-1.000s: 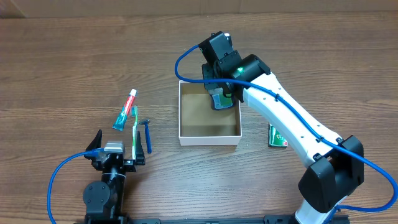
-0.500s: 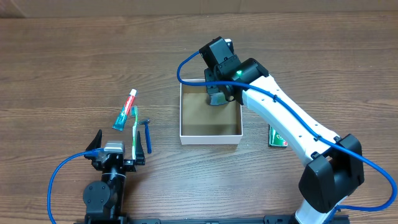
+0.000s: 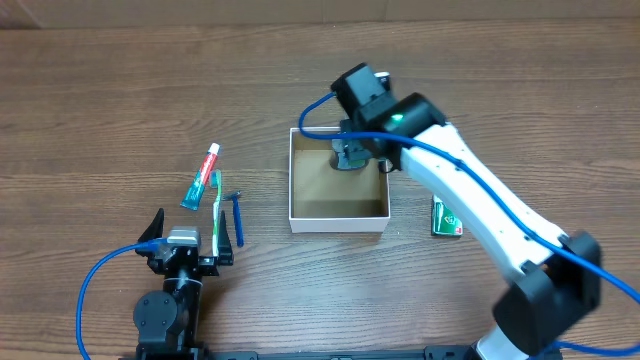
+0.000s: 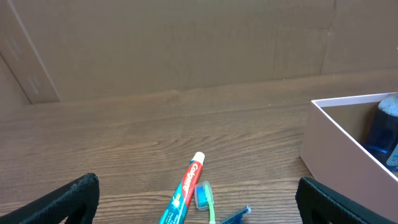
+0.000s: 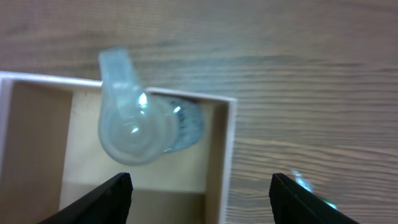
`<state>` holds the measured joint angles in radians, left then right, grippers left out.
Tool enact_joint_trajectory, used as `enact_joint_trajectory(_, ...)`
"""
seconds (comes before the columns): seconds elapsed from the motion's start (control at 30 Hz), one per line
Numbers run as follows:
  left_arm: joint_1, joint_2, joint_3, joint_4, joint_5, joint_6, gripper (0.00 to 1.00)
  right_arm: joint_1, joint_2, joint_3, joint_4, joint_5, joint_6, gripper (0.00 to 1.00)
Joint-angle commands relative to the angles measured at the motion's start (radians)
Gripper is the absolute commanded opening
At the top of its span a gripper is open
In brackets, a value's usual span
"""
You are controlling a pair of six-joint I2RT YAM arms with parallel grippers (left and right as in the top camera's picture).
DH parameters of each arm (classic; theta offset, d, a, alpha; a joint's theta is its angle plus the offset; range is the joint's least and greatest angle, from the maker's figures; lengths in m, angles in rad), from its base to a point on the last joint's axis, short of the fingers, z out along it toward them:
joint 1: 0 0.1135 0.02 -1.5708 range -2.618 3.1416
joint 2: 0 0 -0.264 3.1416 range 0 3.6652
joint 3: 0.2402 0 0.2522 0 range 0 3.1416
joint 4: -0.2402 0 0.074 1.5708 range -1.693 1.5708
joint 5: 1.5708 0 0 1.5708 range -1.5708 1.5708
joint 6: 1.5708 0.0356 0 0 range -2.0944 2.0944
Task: Pack container
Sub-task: 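Carry the bottle into the white box and release it, then grasp the green Dettol soap bar with the right gripper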
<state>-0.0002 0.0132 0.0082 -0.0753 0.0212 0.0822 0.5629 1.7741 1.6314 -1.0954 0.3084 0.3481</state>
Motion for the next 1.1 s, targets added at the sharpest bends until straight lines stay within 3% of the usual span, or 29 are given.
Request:
enact_joint_trajectory(0.0, 0.002, -0.008, -0.003, -0.001, -0.005, 0.019, 1.00, -0.068, -0.153, 0.027, -0.105, 0.054, 0.066, 0.80)
enact_joint_trajectory(0.17, 0.002, -0.008, -0.003, -0.001, -0.005, 0.019, 1.00, -0.178, -0.203, 0.024, -0.277, 0.044, 0.076, 0.83)
enact_joint_trajectory(0.3, 0.002, -0.008, -0.003, -0.001, -0.005, 0.019, 1.00, -0.251, -0.203, -0.032, -0.292, -0.050, 0.076, 0.85)
enact_joint_trajectory(0.47, 0.002, -0.008, -0.003, -0.001, -0.005, 0.019, 1.00, -0.326, -0.203, -0.218, -0.165, -0.086, 0.075, 0.86)
enact_joint_trajectory(0.7, 0.002, -0.008, -0.003, -0.001, -0.005, 0.019, 1.00, -0.382, -0.203, -0.476, 0.054, -0.145, 0.060, 1.00)
enact_joint_trajectory(0.8, 0.002, -0.008, -0.003, -0.001, -0.005, 0.019, 1.00, -0.387, -0.203, -0.568, 0.137, -0.169, -0.005, 1.00)
enact_joint_trajectory(1.07, 0.002, -0.008, -0.003, -0.001, -0.005, 0.019, 1.00, -0.387, -0.203, -0.768, 0.317, -0.187, -0.004, 1.00)
